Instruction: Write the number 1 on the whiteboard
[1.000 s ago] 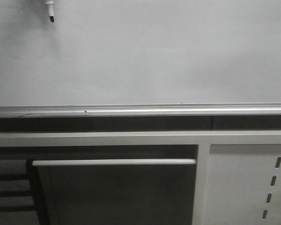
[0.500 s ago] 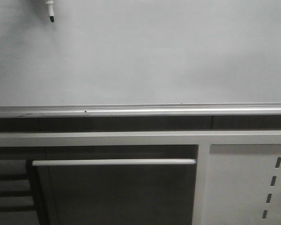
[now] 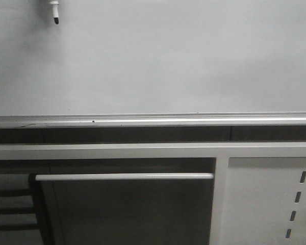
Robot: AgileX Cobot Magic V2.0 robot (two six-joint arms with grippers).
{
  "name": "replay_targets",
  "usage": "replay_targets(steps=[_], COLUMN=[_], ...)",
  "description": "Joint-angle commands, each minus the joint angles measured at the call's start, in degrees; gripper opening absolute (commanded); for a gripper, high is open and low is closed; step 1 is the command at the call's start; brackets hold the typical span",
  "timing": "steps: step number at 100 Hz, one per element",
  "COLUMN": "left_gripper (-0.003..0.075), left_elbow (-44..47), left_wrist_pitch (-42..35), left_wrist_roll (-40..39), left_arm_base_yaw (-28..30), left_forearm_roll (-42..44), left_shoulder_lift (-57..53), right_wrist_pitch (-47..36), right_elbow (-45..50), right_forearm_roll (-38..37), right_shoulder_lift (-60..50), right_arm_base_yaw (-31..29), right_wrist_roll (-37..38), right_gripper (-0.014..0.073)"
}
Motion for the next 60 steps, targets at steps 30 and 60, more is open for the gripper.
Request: replay_targets(steps=[30,60], left_gripper=[-0.002,-0.002], left_elbow=[-2.08,-2.08], left_wrist_pitch=[16.45,25.25], left_wrist_roll=[-0.05,-0.05], left_arm_base_yaw=[-0.9,-14.87], left_forearm_roll=[12.48,24.25], left_shoulder_lift=[-4.6,-4.91], right_wrist_pitch=[5.16,23.49], right_elbow=[-5.6,-21.16], right_forearm_roll=[1.23,1.26], right_shoulder_lift=[2.67,14.59], right_arm_base_yaw=[0.16,0.16], right_wrist_roll=[-0.86,-2.69], right_gripper=[0.0385,0.0385])
